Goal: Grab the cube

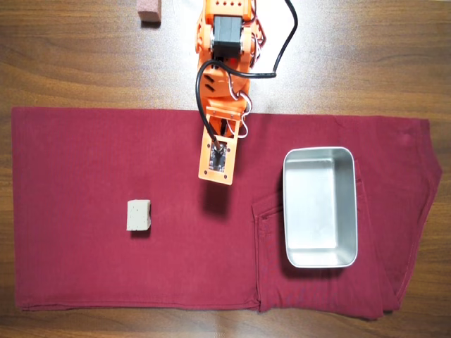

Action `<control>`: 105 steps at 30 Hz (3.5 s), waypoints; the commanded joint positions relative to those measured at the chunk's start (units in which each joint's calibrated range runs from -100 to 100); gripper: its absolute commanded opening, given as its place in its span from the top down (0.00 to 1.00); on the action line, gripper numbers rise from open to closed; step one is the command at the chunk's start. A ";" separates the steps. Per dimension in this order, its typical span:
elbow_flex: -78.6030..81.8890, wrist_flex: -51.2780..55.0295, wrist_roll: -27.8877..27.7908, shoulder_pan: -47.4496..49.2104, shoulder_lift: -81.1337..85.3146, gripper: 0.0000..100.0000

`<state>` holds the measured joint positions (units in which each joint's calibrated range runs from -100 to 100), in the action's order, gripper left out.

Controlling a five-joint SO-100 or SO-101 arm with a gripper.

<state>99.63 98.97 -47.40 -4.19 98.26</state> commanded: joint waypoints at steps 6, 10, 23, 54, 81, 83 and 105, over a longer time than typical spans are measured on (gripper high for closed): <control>0.37 1.03 -0.10 -0.71 0.14 0.99; 0.37 1.03 -0.10 -0.71 0.14 0.99; 0.37 1.03 -0.10 -0.71 0.14 0.99; -68.00 -21.83 -1.17 -33.62 -74.25 0.61; -102.86 -19.44 -0.49 -38.23 -119.79 0.78; -102.41 -21.00 0.34 -37.85 -120.32 0.99; -85.57 -12.98 12.94 43.25 -84.19 1.00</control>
<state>13.81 86.95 -35.38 33.20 13.28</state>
